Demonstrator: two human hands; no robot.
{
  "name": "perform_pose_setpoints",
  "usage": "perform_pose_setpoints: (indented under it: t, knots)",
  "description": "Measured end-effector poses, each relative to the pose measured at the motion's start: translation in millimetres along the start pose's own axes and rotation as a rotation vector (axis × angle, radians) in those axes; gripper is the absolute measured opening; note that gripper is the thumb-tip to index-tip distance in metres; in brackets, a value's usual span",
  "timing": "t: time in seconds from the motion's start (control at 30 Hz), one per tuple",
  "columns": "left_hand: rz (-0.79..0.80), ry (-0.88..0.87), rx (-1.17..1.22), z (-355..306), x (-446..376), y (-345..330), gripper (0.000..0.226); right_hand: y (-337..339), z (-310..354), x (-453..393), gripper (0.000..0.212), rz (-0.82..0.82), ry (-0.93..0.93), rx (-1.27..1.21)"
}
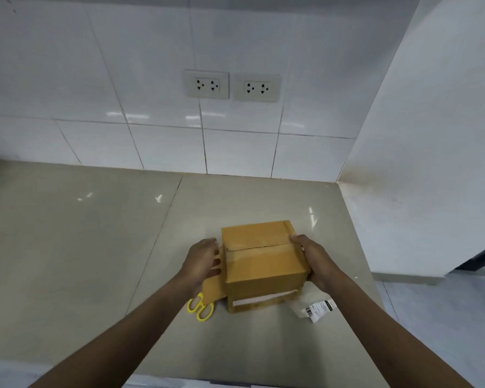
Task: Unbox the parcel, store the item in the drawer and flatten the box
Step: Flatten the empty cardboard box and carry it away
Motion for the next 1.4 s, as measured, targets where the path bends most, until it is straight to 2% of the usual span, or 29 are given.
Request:
perform_pose_setpoints:
  t: [0.1,0.23,0.3,0.4,0.47,0.57,0.8,0.97,1.07,1.17,1.2,1.23,1.3,1.37,1.4]
  knots:
    - [0.066,0.021,0.003,-12.3,5.4,-7.3,0.024,-0.6,3.2,0.9,0.04,-0.01,0.011,0.056]
    - [0.029,0.061,-0.017,-8.8,3.7,-5.3,0.018,2.9,17.0,7.3,0.034,-0.086,0.177,0.383]
    - [0.036,0.134,-0.055,-2.0,4.2,-4.3,0.014,-2.1,21.0,9.0,0.036,-0.085,0.224,0.447]
    - [0.136,0.281,-0.121,7.7,9.4,-8.5,0.029,-10.5,16.2,9.7,0.044,-0.06,0.211,0.433]
    - [0.182,0.319,-0.15,10.2,9.1,-6.9,0.037,-11.0,15.5,10.1,0.049,-0.087,0.232,0.455]
    - [0.182,0.268,-0.175,8.7,3.2,-2.7,0.039,-9.5,16.5,10.2,0.052,-0.096,0.247,0.49]
    - [0.176,0.133,-0.134,10.4,8.8,-2.6,0.014,-10.3,17.7,9.4,0.052,-0.108,0.251,0.509]
    - [0.156,0.075,-0.141,12.4,6.3,-6.6,0.02,-12.5,18.7,10.2,0.049,-0.129,0.276,0.558]
    - [0.146,0.086,-0.139,13.8,-0.3,-6.5,0.022,-13.7,22.8,15.8,0.048,-0.211,0.336,0.726]
    - [0.189,0.103,-0.154,14.2,-1.4,-10.5,0.015,-20.4,36.4,27.3,0.05,-0.398,0.472,1.121]
    - [0.196,0.106,-0.15,15.4,-3.1,-10.9,0.013,-29.7,42.8,33.6,0.054,-0.416,0.562,1.235]
    - [0.197,0.104,-0.147,15.7,-5.0,-10.8,0.012,-43.0,47.2,39.0,0.058,-0.371,0.669,1.304]
    - [0.202,0.1,-0.139,16.6,-7.9,-10.7,0.01,-78.2,45.6,49.8,0.063,-0.152,0.825,1.371]
    - [0.209,0.096,-0.136,18.3,-11.0,-10.2,0.007,-107.9,32.0,52.3,0.066,0.058,0.815,1.394]
    - [0.209,0.093,-0.139,18.4,-11.4,-9.0,0.006,-116.7,25.7,50.3,0.071,0.104,0.787,1.402]
Point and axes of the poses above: each hand's wrist, its own x-axis away from the middle knuckle, its own y-axis out of the back of the hand, z = x × y, the point moved 8 cm from there along -x, towards the middle knuckle, and after that the axes turned 5 degrees about -x, right-handed, at the moved point
